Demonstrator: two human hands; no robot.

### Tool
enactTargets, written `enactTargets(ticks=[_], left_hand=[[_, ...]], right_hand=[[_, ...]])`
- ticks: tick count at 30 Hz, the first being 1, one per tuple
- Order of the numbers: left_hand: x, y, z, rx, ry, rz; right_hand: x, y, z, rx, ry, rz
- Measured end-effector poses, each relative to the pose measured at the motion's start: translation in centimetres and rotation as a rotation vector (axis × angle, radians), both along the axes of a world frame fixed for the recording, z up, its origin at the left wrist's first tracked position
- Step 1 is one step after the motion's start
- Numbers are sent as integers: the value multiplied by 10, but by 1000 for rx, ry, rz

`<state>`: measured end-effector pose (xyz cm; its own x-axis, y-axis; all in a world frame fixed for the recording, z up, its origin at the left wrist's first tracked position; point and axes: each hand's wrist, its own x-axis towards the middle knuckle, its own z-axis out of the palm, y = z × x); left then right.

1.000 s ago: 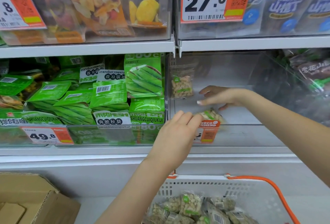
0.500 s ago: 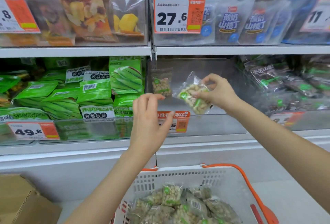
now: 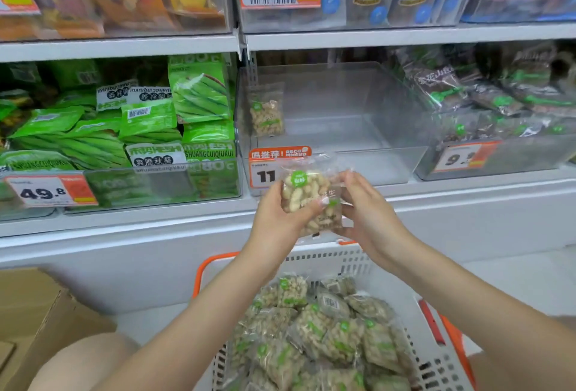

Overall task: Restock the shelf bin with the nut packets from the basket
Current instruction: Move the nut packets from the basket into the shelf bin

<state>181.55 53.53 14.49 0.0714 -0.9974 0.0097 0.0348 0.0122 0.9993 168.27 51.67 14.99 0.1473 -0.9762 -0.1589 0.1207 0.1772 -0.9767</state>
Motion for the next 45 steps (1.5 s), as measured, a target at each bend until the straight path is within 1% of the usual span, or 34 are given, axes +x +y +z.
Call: enactTargets(ticks=[3,6,8,10,12,14,16,18,21,24,25,28,31,33,35,41,44,45], left_hand=[[8,4,-12,153,70,26],[20,5,-24,300,121,37],[25,8,-34,399,131,68],[30,11,-43,465,136,82],[35,12,-48,484,99,67],[40,14,-53,481,16,49],[44,17,-57,484,-48,53],[50,21,-62,510,-93,66],[66,26,-73,563,-136,77],[75,27,-78,587,-167,84],[76,26,-79,582,-176,76],[73,25,-79,562,-213,49],[70,25,-77,515,-282,15],[67,25,-76,471,-331,-4],[66,25,-76,424,-354,-2],[58,25,-65,347,-344,-33],[46,29,-54,373,-364,-70],[41,31,-48,384,-336,-86]], right_hand=[[-9,0,-11,4,223,110],[-17,-6,-33,-23,445,170],[-22,-10,-59,3,545,215],[-29,-12,-98,50,673,328],[-38,-9,-144,94,856,487],[-44,-2,-189,104,1044,607],[-46,8,-223,99,1137,628],[-49,15,-252,87,1208,603],[-55,20,-280,115,1306,569],[-63,22,-299,178,1264,497],[-64,21,-299,195,1256,502],[-66,18,-295,149,1256,560],[-64,8,-272,126,1049,547],[-64,-6,-242,123,881,546],[-61,-20,-201,113,762,604],[-45,-35,-72,-7,554,703],[-40,-28,-33,-55,432,684],[-37,-25,-24,-80,403,662]])
